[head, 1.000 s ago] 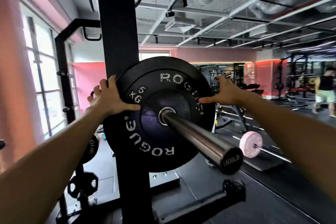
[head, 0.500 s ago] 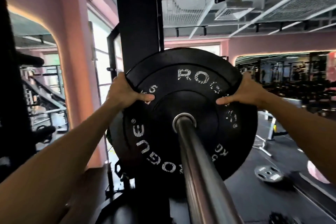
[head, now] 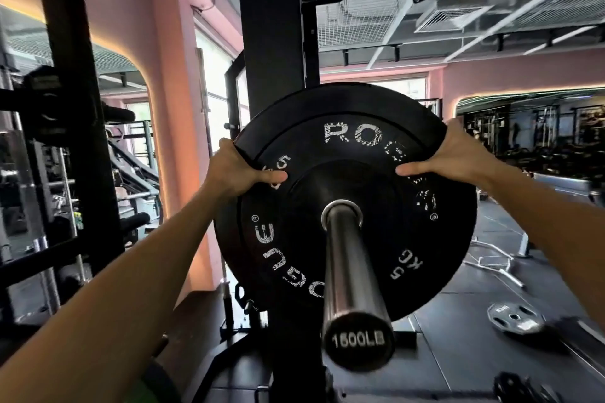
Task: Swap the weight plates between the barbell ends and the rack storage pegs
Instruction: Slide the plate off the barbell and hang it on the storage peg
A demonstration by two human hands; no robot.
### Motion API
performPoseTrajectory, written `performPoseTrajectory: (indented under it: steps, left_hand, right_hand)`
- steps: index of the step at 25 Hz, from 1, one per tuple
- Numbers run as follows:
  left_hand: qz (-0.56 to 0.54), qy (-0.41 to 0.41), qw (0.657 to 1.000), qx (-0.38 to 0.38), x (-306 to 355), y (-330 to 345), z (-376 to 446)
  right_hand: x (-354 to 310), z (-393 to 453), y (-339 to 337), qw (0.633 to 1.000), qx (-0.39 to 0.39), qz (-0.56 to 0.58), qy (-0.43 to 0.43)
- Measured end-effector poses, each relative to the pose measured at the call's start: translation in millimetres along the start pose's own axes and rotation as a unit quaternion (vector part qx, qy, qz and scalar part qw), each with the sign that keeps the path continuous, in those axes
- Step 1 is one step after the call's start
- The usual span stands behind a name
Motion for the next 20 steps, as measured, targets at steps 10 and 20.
performPoseTrajectory:
  steps: [10,20]
  left_hand:
    - [-0.031,-0.021,0.999,-0.01,41,-74,-102]
    - [-0.099,-0.036,0.994,-0.003,109,-132,-207]
  right_hand:
    - [-53,-115,-74,0.997,-0.008,-0.073,-0.036]
    - [-97,-226,-138,0.995,0.002,-0.093,-0.028]
Point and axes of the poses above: each hand's wrist, its own z-axis towards the middle knuckle, its own y-axis out of the palm, x = y × z, the point moved 1 cm from there along z, towards the middle knuckle, and after that the axes turned 11 degrees about -z, right-handed, at the moved point
